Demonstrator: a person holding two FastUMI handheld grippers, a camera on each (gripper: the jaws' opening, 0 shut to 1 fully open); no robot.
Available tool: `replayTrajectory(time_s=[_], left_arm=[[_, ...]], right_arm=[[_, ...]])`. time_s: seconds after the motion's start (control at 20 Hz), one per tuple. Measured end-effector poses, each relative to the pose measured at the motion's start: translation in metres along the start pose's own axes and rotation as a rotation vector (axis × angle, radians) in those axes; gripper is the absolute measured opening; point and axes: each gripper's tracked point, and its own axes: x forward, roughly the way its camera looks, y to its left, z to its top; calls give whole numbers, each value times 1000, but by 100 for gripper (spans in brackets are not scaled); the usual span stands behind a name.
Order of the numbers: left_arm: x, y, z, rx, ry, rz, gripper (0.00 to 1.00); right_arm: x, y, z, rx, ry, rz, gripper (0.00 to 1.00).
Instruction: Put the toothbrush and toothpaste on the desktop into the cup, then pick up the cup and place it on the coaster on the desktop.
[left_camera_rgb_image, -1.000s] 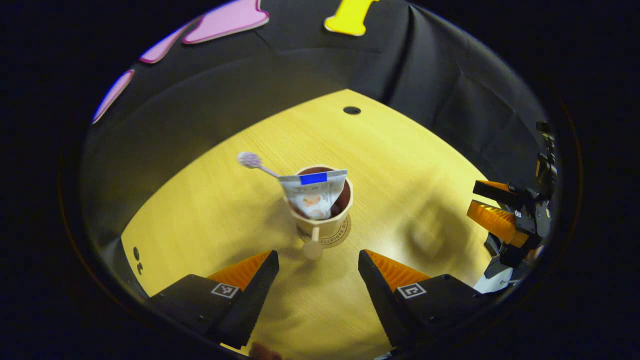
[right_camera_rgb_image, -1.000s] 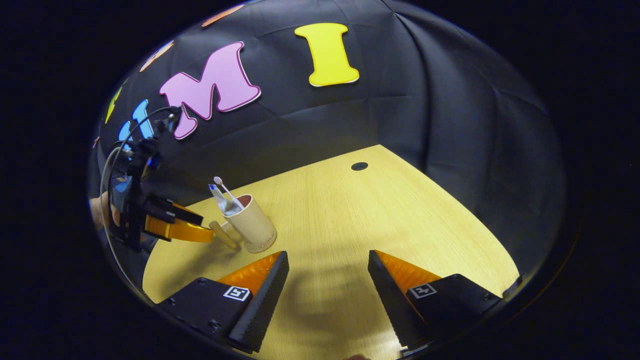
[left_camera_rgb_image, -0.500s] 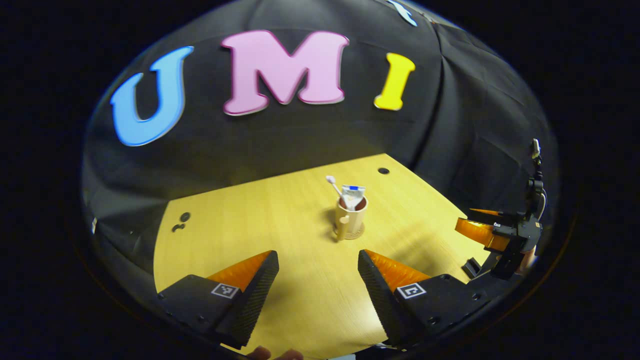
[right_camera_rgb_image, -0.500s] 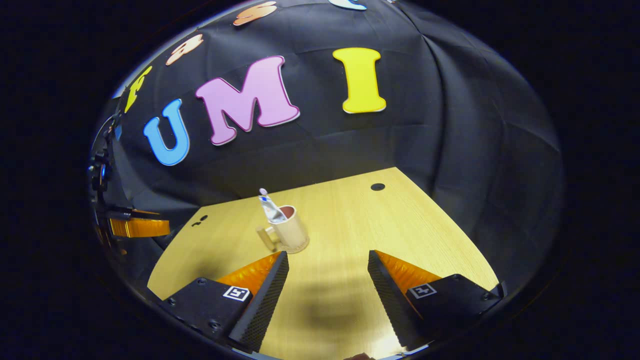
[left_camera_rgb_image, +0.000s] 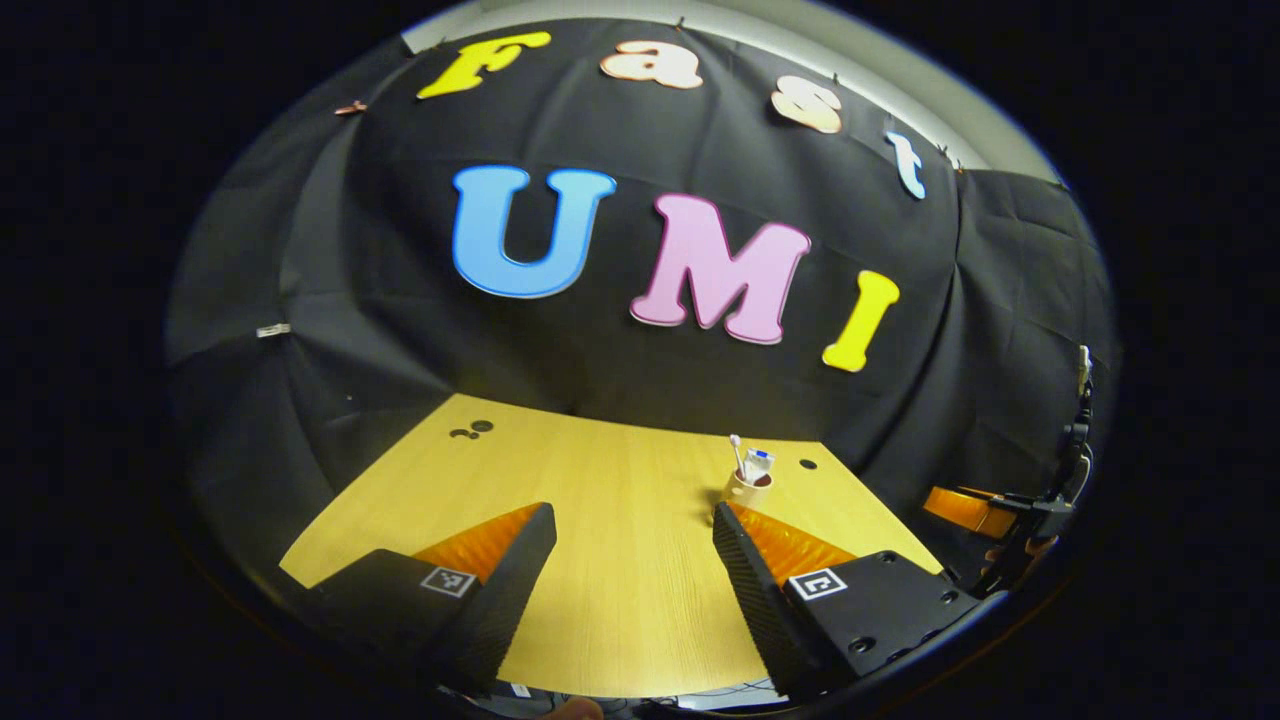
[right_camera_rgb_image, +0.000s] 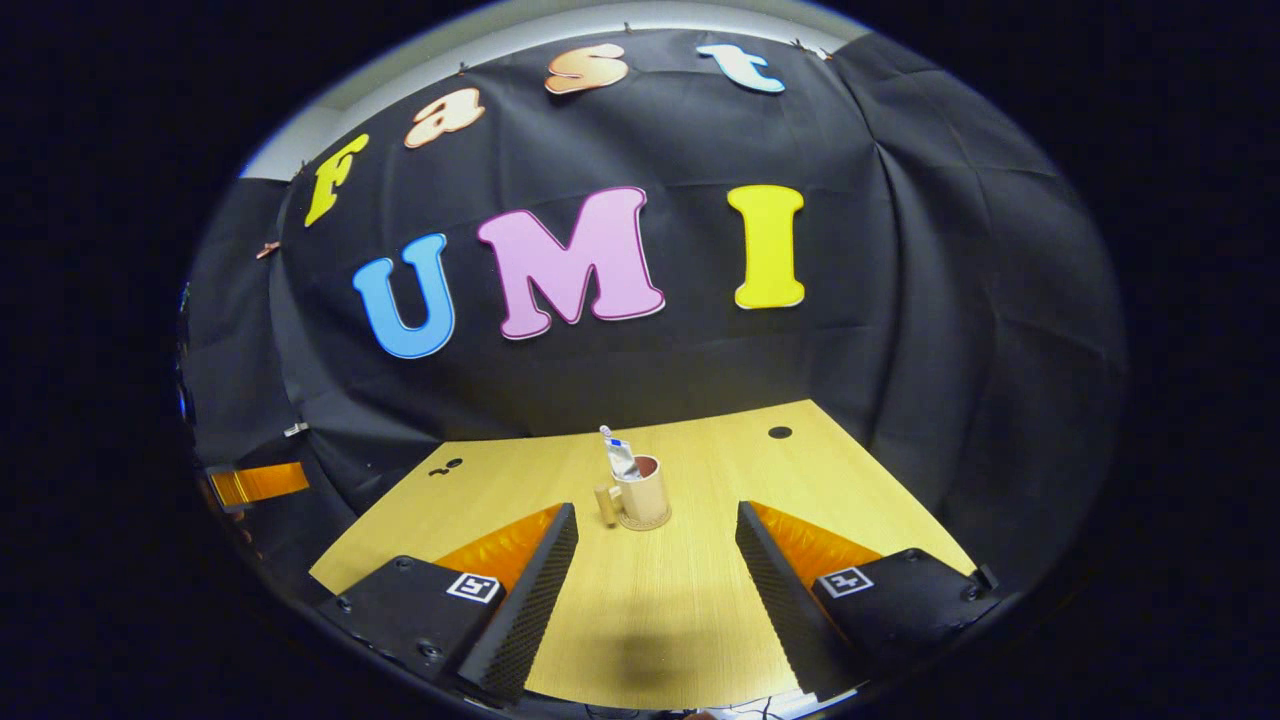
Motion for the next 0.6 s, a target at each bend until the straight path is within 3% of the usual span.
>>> replayTrajectory(time_s=[0.2,0.6], left_arm=[[-42,3,13,14,-92,33,98],[-100,-6,2,36,-154,72,98]], right_arm=[[-19,28,-1,0,2,47,98],[-35,61,1,-13,-15,100,98]])
